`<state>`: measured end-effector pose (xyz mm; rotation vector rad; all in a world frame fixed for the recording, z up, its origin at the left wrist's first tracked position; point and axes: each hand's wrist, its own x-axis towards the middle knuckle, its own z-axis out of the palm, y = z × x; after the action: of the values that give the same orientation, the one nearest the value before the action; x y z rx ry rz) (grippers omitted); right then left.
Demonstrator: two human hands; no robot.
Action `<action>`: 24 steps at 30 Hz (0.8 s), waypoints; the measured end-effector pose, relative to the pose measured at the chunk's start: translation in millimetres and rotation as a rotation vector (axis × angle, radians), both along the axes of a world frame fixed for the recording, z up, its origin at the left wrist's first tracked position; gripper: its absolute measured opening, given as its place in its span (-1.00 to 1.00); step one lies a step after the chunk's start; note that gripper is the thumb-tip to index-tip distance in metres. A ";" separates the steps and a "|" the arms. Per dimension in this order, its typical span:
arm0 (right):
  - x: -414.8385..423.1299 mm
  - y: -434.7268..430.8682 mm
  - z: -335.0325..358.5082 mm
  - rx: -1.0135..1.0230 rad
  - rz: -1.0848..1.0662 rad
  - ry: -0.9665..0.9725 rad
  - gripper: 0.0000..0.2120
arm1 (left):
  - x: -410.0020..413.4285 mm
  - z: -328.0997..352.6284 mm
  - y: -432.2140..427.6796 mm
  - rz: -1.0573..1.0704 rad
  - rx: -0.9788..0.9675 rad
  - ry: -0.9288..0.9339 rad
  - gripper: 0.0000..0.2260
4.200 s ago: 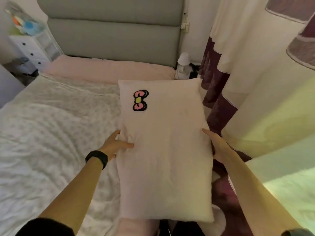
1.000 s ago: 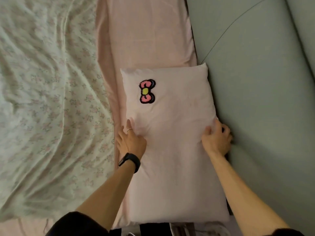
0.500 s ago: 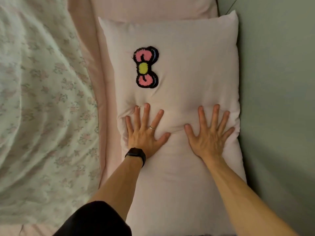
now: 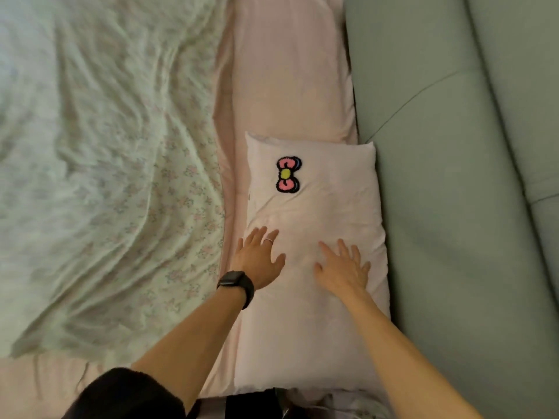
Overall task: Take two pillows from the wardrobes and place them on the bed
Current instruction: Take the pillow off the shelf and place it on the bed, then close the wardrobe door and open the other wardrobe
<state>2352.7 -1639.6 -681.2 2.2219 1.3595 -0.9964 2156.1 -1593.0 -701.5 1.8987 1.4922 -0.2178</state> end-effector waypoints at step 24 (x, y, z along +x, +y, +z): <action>-735.4 -114.8 245.1 0.650 1.052 0.659 -0.63 | -725.8 254.2 -329.0 1.293 0.499 0.314 -0.55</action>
<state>1617.4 -1754.4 -436.0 1.0342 2.9886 -0.9187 1430.2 -1922.0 -447.3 0.8520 2.8428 0.5154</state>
